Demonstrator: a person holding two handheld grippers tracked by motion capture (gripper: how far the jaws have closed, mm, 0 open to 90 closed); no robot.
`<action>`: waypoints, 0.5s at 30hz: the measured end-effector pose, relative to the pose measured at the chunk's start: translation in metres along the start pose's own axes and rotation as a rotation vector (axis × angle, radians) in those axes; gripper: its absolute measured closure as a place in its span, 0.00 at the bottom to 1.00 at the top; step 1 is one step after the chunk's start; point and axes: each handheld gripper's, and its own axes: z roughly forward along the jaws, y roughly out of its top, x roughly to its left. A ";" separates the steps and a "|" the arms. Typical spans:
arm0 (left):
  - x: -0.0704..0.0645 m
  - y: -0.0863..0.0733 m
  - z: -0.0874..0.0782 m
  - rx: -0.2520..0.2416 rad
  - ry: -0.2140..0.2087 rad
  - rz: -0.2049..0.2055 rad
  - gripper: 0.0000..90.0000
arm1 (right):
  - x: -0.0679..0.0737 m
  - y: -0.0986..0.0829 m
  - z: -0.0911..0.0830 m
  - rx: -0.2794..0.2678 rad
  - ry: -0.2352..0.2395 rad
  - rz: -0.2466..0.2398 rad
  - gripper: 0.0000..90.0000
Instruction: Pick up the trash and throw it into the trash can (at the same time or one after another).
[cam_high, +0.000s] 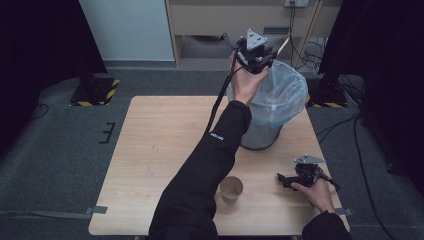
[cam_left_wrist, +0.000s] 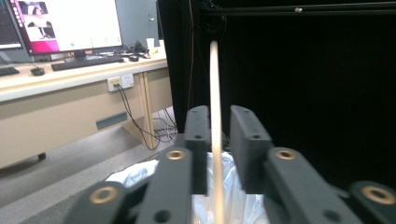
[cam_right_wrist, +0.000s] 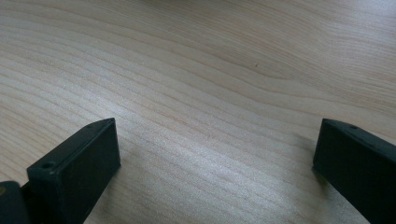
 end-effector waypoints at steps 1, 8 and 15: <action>0.001 0.001 -0.002 0.000 -0.002 0.000 0.83 | 0.000 0.000 0.000 0.000 0.000 0.000 0.01; 0.011 0.009 -0.048 -0.022 -0.007 0.019 0.68 | 0.000 0.000 0.000 0.000 0.001 -0.002 0.01; 0.020 -0.004 -0.108 0.002 -0.009 0.016 0.57 | 0.000 0.000 0.000 0.000 0.001 -0.001 0.01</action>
